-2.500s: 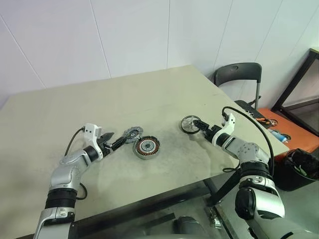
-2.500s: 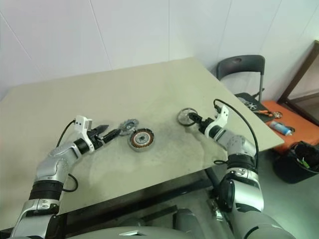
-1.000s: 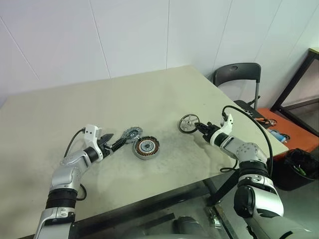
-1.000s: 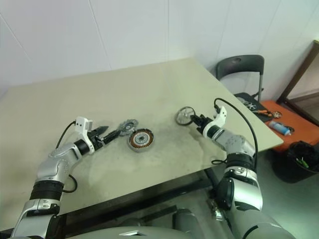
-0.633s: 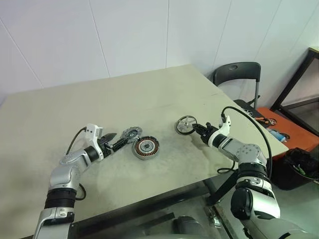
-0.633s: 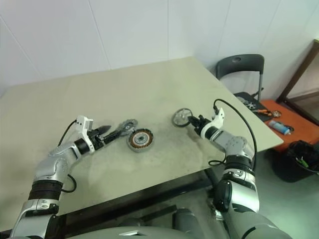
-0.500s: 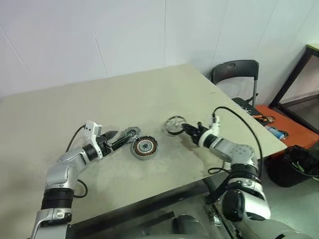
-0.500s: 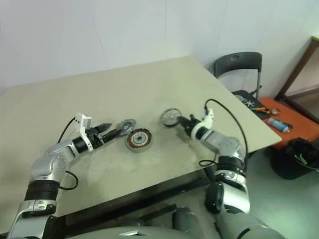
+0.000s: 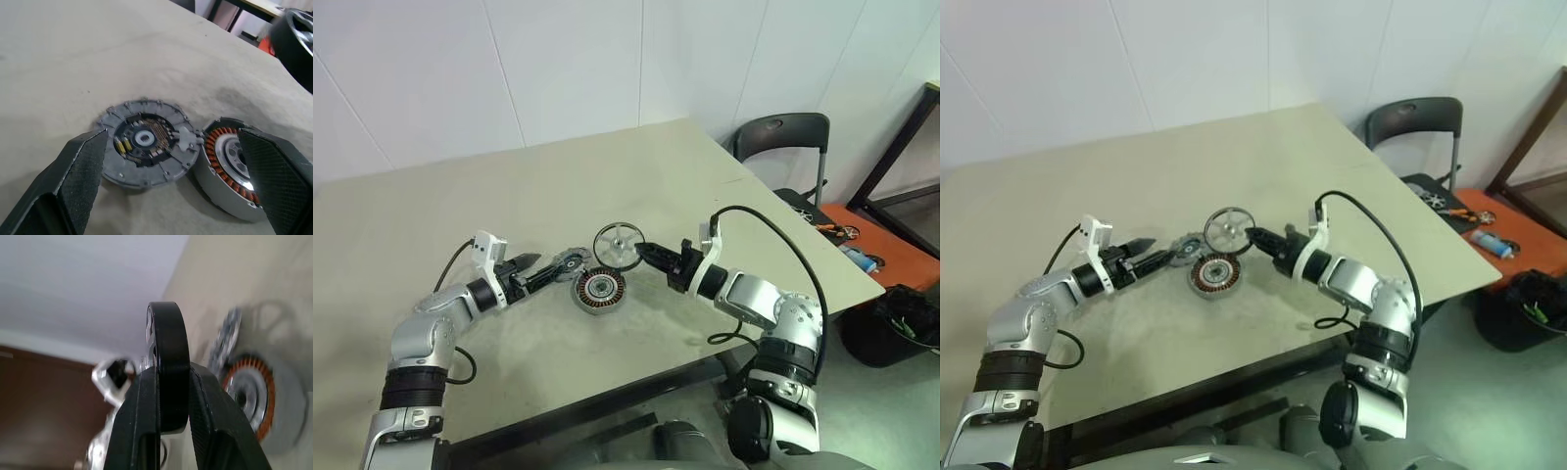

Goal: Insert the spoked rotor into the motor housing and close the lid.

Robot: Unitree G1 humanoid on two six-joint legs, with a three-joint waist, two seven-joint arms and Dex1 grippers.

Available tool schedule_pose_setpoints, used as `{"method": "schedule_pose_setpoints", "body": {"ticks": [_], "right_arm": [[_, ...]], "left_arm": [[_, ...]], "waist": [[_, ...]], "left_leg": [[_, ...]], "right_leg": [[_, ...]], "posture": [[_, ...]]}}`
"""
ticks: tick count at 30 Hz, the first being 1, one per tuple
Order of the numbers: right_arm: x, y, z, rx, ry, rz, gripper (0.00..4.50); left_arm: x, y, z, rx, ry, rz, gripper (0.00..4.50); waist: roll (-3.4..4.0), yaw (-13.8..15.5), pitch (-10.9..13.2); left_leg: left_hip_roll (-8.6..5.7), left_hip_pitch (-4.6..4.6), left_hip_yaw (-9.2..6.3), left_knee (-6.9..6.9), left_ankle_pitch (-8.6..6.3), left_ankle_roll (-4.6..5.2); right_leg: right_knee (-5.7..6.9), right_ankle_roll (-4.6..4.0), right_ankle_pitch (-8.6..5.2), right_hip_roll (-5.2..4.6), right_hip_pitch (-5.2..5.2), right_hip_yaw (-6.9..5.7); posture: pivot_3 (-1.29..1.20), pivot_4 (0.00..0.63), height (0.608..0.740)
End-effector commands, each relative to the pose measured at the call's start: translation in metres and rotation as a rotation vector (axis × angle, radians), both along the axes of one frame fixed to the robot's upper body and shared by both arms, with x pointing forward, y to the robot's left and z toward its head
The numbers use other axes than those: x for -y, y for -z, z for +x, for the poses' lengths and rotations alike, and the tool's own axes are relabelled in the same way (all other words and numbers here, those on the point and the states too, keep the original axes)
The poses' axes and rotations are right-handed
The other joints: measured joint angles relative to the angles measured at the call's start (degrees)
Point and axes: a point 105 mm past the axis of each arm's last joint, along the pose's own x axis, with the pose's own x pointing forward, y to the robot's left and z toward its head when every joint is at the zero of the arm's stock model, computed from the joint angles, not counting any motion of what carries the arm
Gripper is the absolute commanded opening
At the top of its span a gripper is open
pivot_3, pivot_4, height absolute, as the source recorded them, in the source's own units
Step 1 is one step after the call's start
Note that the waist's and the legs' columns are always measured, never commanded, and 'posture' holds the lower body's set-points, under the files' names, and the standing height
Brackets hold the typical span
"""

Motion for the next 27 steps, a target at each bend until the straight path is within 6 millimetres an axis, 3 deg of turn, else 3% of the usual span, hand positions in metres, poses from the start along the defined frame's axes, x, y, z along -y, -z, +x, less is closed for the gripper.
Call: {"method": "schedule_pose_setpoints", "body": {"ticks": [1,10,21,27], "right_arm": [[-0.007,-0.008,-0.006,0.032,-0.058,0.002,0.46],[-0.027,0.010,-0.016,-0.034,-0.173,-0.038,0.46],[-0.030,0.020,0.011,-0.055,-0.109,-0.062,0.46],[-0.035,0.031,0.006,-0.077,-0.127,-0.074,0.46]], "left_arm": [[0.004,-0.020,0.001,0.061,0.037,0.002,4.50],[0.005,-0.011,-0.001,0.049,0.024,0.007,4.50],[0.005,-0.007,-0.013,0.046,-0.013,0.008,4.50],[0.004,-0.010,-0.015,0.048,-0.023,0.012,4.50]], "waist": [[0.00,-0.1,0.0],[0.00,-0.2,0.0],[-0.01,-0.1,0.0],[-0.02,-0.2,0.0]], "left_leg": [[0.00,0.01,0.00,0.01,0.00,0.00],[0.02,0.03,0.01,0.02,0.01,-0.01],[0.01,0.02,0.00,0.03,0.01,-0.01],[0.01,0.02,0.01,0.04,0.01,-0.01]], "right_leg": [[0.01,0.00,0.00,0.00,0.01,0.00],[0.04,0.00,0.01,0.02,0.01,0.00],[0.04,-0.01,0.01,0.01,0.01,-0.01],[0.04,-0.01,0.01,0.01,0.01,0.00]], "posture": [[0.00,0.000,0.740],[0.00,0.000,0.740],[0.00,0.000,0.740],[0.00,0.000,0.740]]}}
